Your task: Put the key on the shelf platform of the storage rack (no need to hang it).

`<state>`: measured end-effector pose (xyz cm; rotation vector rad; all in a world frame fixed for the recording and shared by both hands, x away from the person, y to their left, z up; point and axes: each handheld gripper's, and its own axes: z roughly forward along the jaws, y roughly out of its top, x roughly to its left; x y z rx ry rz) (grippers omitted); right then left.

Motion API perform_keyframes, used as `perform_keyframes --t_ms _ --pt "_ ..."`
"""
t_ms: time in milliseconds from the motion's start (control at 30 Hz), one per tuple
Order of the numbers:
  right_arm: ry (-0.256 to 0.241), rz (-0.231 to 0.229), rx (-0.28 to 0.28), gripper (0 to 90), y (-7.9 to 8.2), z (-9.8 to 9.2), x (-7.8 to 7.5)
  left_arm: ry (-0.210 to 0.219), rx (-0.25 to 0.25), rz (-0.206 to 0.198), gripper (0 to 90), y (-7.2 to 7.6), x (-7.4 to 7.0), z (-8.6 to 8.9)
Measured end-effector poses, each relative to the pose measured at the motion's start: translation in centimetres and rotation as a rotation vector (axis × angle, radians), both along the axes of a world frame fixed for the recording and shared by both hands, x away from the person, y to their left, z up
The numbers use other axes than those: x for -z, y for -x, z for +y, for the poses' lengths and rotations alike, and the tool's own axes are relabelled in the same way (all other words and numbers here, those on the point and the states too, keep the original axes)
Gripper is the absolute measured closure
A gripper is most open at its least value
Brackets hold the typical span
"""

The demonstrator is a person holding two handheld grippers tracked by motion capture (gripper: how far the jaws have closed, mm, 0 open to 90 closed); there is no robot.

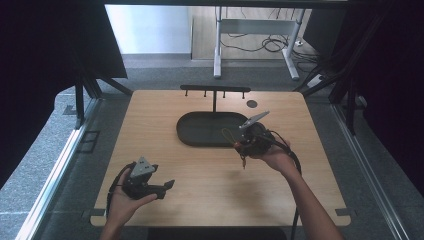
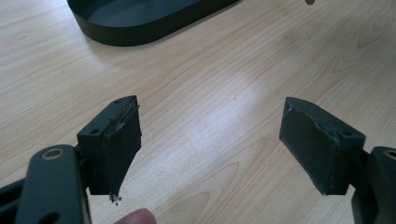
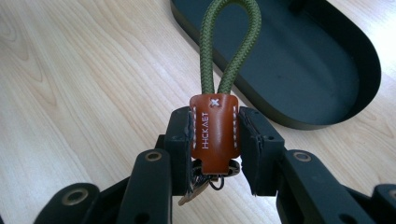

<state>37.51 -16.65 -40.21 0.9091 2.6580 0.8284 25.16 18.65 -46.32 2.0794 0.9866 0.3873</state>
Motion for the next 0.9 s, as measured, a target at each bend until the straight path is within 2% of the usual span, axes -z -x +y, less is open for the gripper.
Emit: perform_keyframes --t_ms 67,233,900 --pt "0.0 -0.002 0.001 66.8 -0.4 0.2 -0.1 0.01 0.004 0.0 21.1 0.0 -0.1 0.0" --pt "0.001 0.004 -0.013 66.8 -1.1 0.6 -0.4 -0.002 0.008 -0.001 21.1 0.0 0.0 -0.1" --pt "0.024 0.01 -0.024 66.8 -3.0 1.4 -1.0 0.008 -0.001 -0.002 21.1 0.1 -0.2 0.1"
